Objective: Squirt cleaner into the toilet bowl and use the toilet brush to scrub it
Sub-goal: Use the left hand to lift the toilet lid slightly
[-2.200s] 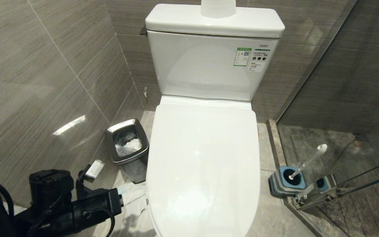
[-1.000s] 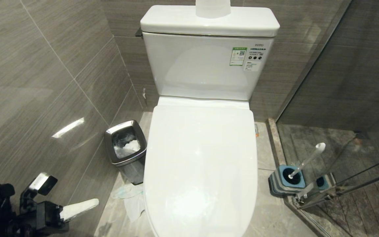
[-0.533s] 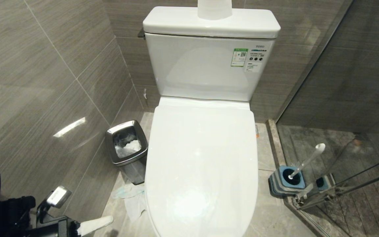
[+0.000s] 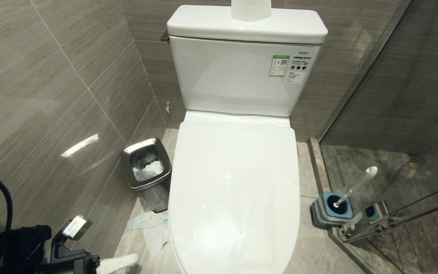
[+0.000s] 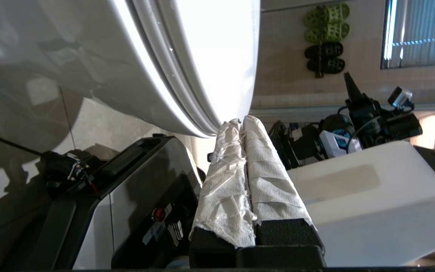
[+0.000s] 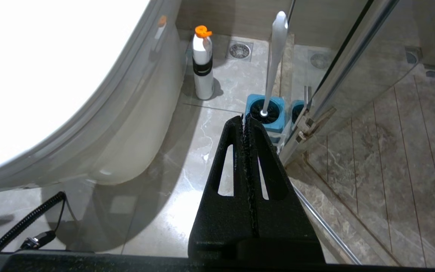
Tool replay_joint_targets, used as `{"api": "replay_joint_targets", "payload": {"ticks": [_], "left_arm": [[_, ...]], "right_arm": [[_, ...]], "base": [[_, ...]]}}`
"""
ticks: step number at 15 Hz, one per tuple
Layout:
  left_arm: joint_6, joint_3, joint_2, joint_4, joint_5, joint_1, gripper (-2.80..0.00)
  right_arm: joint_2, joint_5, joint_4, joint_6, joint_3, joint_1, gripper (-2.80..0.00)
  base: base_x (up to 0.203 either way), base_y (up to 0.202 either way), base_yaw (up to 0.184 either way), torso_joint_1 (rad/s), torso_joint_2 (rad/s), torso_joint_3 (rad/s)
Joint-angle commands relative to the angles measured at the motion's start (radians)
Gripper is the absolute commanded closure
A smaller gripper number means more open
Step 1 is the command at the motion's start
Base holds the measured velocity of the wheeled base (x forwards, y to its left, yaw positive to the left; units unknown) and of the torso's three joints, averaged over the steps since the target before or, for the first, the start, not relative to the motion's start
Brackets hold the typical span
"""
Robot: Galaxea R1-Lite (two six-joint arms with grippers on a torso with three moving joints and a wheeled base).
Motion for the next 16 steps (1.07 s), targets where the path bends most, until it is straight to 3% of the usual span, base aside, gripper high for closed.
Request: {"api": "replay_joint_targets", "payload": {"ticks": [1, 7, 16], "left_arm": [[-0.002, 0.001, -0.057, -0.011, -0.009, -0.018, 0.00], [-0.015, 0.002, -0.191, 0.030, -0.010, -0.049, 0.00], [-0.020, 0.002, -0.211, 0.060, -0.010, -0.140, 0.00]], "right_arm": [[0.000, 0.000, 0.001, 0.000, 0.002, 0.000, 0.00], [0.000, 0.000, 0.001, 0.000, 0.002, 0.000, 0.00], [0.000, 0.000, 0.001, 0.000, 0.002, 0.000, 0.00]], "base": [[0.000, 0.000, 0.000, 0.000, 0.00, 0.000], [0.000, 0.000, 0.000, 0.000, 0.00, 0.000], [0.000, 0.000, 0.000, 0.000, 0.00, 0.000]]}}
